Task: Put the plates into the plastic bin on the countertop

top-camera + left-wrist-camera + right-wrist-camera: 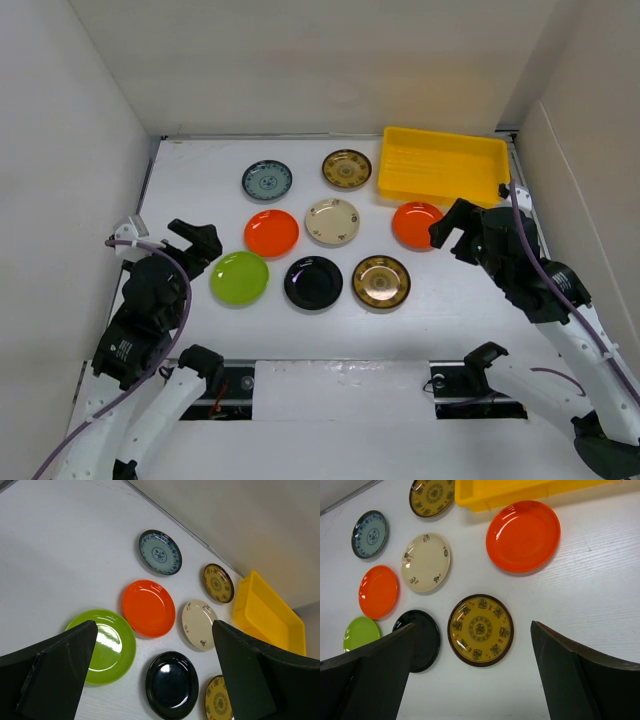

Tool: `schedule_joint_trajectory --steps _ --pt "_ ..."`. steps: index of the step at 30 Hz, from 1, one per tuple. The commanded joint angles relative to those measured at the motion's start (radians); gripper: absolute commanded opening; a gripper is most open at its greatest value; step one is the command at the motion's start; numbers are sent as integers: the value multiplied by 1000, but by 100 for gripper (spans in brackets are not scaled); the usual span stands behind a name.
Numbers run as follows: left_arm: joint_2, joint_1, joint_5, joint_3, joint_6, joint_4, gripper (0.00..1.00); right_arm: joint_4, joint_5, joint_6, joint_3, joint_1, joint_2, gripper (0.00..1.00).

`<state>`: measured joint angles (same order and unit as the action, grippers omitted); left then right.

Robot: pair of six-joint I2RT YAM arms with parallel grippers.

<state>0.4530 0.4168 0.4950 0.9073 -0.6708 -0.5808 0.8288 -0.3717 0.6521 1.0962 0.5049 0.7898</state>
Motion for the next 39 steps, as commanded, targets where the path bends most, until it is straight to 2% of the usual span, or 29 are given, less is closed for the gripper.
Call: schedule_joint_trajectory --steps 1,9,14,22,26,29,30,33,35,39 --pt "23 -6 8 -1 4 24 100 -40 -24 3 -6 -5 -12 100" --pt "32 -6 -1 -1 4 33 100 -120 77 70 -133 -28 -1 100" --pt "58 -6 -85 -1 50 70 100 -324 319 135 -323 -98 45 100" --pt "168 -6 -157 -1 91 81 100 -532 361 245 -550 -126 143 99" --pt "179 -6 -167 -1 91 81 100 -626 396 273 -621 -126 218 93" --pt "179 -6 -167 -1 91 81 100 -677 384 282 -644 -135 281 84" --pt "179 -6 -167 -1 91 81 100 -677 384 282 -644 -135 313 77" --pt "170 -6 -167 -1 91 81 100 -721 384 273 -662 -135 353 65" --pt "161 -6 -167 -1 91 81 100 -732 393 273 -662 -135 376 51" --pt "161 -6 -157 -1 91 81 100 -743 402 273 -662 -135 385 29"
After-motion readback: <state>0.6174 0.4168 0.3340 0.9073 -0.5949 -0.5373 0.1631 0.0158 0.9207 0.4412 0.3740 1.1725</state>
